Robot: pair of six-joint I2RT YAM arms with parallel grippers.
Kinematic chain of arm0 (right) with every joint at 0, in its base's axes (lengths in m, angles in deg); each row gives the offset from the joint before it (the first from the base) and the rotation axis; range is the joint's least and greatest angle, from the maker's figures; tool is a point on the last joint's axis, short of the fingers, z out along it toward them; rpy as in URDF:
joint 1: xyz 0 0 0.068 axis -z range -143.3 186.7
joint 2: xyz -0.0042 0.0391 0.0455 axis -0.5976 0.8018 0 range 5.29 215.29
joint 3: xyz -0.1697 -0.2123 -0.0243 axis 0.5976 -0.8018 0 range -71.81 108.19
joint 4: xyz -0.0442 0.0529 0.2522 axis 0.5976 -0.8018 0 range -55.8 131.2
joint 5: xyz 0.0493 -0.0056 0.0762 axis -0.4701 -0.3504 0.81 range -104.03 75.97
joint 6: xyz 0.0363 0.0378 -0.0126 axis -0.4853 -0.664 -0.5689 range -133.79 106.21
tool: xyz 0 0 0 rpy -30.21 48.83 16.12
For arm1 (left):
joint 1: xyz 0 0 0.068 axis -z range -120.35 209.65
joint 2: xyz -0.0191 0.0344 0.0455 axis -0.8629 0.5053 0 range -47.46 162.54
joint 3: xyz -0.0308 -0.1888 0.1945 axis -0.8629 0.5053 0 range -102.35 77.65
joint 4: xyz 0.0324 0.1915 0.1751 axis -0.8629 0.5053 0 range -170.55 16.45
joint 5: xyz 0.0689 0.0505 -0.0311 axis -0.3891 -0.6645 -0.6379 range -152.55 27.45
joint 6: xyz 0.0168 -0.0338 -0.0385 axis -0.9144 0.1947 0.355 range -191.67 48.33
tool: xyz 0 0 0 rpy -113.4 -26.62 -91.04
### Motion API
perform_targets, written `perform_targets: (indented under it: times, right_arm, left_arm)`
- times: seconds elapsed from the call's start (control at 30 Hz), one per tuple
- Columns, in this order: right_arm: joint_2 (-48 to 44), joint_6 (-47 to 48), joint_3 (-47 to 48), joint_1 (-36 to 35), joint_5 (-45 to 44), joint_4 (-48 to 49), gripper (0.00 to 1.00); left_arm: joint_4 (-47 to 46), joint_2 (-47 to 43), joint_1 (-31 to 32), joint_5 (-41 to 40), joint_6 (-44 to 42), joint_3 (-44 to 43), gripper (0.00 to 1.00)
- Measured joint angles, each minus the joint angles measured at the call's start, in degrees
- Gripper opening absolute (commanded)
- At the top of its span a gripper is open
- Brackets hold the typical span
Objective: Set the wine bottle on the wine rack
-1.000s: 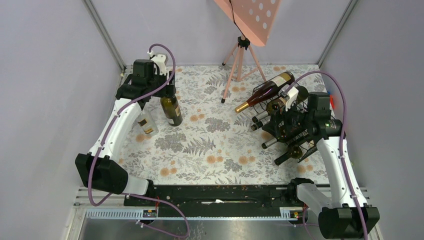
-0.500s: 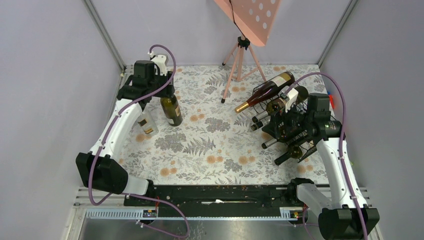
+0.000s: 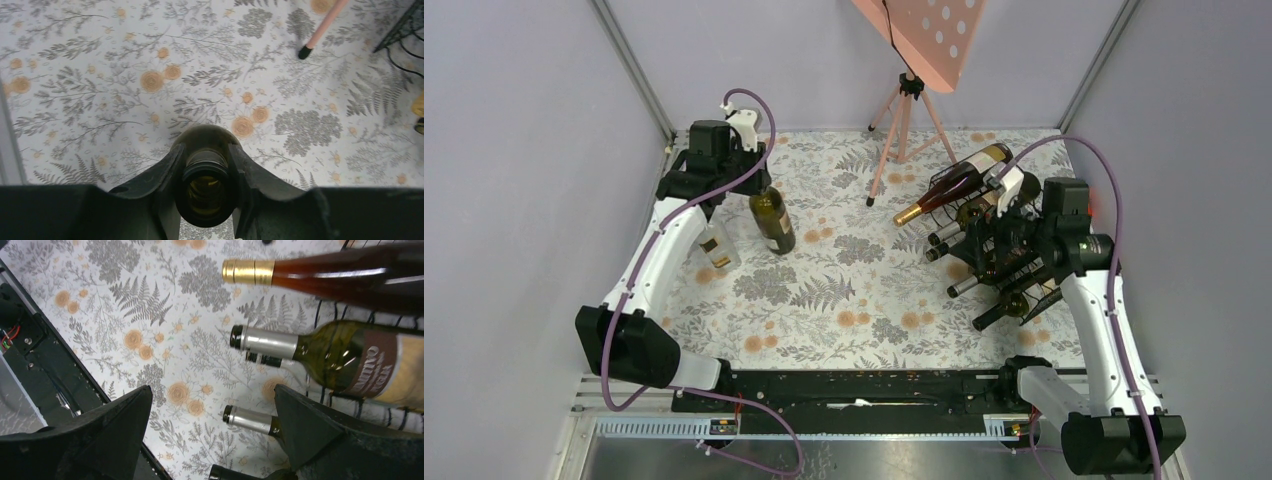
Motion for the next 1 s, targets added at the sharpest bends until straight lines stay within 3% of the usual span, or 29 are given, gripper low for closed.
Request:
perform_targets:
  times: [0.2, 0.5, 0.77, 1.0]
  right_arm:
    - [2.8, -0.3, 8.4, -4.8, -2.0, -0.4, 1.00]
    - [10.5, -1.9, 16.7, -21.4, -7.1, 0.1, 1.00]
    - [17.9, -4.9, 20.3, -29.1, -7.6, 0.7, 0.99]
    - [20.7, -8.1, 20.7, -30.8, -7.2, 1.6, 1.00]
  left_arm:
    - [2.1, -0.7, -0.1, 9.6, 1.7, 0.0, 0.00]
    - [6.3, -1.5, 0.2, 24.3, 9.4, -4.5, 0.00]
    - [1.5, -4.5, 1.9, 32.6, 18.5, -5.9, 0.00]
    - [-6.3, -4.9, 4.5, 35.0, 26.1, -5.5, 0.00]
